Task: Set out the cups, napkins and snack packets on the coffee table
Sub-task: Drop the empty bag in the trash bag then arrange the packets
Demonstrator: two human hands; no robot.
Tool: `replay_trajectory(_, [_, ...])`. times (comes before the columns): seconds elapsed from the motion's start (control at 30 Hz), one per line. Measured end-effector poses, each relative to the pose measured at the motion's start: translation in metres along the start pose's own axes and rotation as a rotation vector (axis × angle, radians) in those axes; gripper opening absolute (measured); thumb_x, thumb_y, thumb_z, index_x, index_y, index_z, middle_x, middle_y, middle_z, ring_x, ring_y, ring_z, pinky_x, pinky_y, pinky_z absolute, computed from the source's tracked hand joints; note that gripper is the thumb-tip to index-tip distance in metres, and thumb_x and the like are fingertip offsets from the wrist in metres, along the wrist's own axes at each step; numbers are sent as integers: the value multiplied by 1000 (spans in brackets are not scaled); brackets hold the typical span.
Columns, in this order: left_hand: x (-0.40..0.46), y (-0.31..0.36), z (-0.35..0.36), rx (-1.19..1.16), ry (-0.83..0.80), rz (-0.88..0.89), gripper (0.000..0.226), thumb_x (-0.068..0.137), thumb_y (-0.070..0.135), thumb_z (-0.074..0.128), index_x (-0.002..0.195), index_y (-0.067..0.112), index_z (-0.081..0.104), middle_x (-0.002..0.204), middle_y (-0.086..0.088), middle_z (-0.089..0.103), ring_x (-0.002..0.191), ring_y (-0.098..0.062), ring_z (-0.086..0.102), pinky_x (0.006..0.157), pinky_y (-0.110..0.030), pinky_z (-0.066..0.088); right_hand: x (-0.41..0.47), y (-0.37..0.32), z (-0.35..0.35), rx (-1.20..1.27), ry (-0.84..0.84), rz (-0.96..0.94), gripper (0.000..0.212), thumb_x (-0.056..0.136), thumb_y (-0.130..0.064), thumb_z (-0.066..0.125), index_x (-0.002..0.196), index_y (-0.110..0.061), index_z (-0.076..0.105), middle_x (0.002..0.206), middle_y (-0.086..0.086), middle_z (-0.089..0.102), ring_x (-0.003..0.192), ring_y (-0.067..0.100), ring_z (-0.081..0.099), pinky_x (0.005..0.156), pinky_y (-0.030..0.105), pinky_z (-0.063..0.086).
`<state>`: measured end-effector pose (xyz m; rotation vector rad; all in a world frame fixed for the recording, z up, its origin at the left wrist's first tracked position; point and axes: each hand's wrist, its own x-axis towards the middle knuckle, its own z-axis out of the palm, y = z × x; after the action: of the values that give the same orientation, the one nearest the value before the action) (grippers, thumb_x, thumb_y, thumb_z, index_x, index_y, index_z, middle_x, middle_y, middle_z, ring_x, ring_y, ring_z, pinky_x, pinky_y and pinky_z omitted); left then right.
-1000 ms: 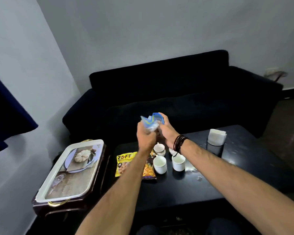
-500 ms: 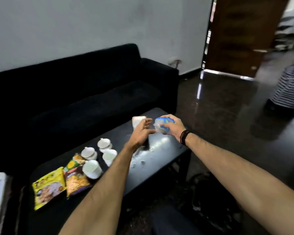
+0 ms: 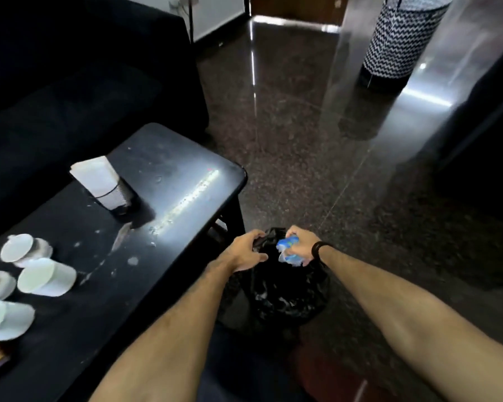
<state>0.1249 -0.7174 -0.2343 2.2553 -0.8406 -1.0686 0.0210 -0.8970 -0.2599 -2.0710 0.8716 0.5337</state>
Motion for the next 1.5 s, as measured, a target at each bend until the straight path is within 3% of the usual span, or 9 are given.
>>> replay_trajectory(0.1, [12, -19, 11, 2, 14, -47, 60, 85, 35, 72, 139, 24, 48, 138, 1, 55, 125, -15, 52, 93, -18, 37, 23, 15, 34, -310, -124, -24, 83, 81, -57, 65, 148, -24, 29, 152, 16, 26, 133, 40, 40, 102, 49, 44])
replay_trajectory(0.17, [12, -29, 12, 2, 27, -58, 58, 86, 39, 70, 139, 27, 48, 138, 3, 55, 126, -15, 52, 93, -19, 37, 31, 23, 52, -457, -169, 1, 91, 85, -63, 57, 155, -30, 10, 162, 15, 0, 146, 41, 18, 115, 49, 29])
replay_trajectory(0.4, [0, -25, -19, 53, 143, -14, 62, 90, 48, 62, 144, 26, 42, 146, 1, 49, 135, -17, 45, 109, -28, 35, 43, -16, 25, -392, 113, -142, 68, 92, -32, 59, 150, -20, 25, 160, 14, 11, 141, 38, 27, 103, 50, 41])
replay_trajectory(0.47, [-9, -16, -40, 85, 217, 20, 60, 90, 46, 62, 143, 24, 44, 142, 0, 53, 131, -18, 48, 108, -29, 37, 45, -49, 7, -326, 218, -169, 67, 92, -29, 59, 149, -19, 25, 159, 12, 15, 142, 36, 27, 105, 51, 40])
replay_trajectory(0.6, [-101, -41, -120, 137, 601, -18, 57, 91, 40, 62, 141, 18, 46, 141, -2, 54, 129, -20, 50, 109, -33, 37, 3, -187, 11, -299, 333, -534, 65, 92, -27, 58, 149, -18, 27, 157, 10, 23, 141, 34, 28, 107, 49, 38])
replay_trajectory(0.77, [-103, -30, -125, 140, 639, -30, 59, 92, 41, 60, 143, 16, 43, 147, -3, 48, 135, -21, 42, 112, -31, 30, 5, -194, -10, -270, 432, -549, 68, 88, -30, 61, 148, -16, 32, 154, 11, 30, 139, 33, 33, 111, 44, 36])
replay_trajectory(1.1, [-298, -147, -179, 164, 1017, -268, 58, 90, 36, 62, 140, 12, 45, 143, -8, 49, 133, -27, 44, 111, -36, 33, -118, -384, 142, -398, 240, -979, 66, 92, -40, 54, 150, -18, 30, 158, 9, 25, 145, 28, 25, 115, 42, 30])
replay_trajectory(1.23, [-361, -208, -174, 119, 1131, -464, 47, 87, 32, 62, 128, 12, 50, 132, -10, 54, 124, -30, 48, 101, -39, 39, -155, -425, 213, -421, 134, -1125, 62, 90, -38, 57, 146, -21, 36, 156, 7, 31, 143, 27, 30, 114, 42, 32])
replay_trajectory(1.5, [-422, -322, -147, 43, 1227, -771, 58, 93, 36, 57, 142, 10, 40, 150, -14, 41, 139, -30, 36, 116, -42, 30, -190, -445, 354, -626, -56, -1341, 52, 94, -37, 51, 140, -16, 42, 148, 4, 38, 136, 24, 39, 108, 39, 38])
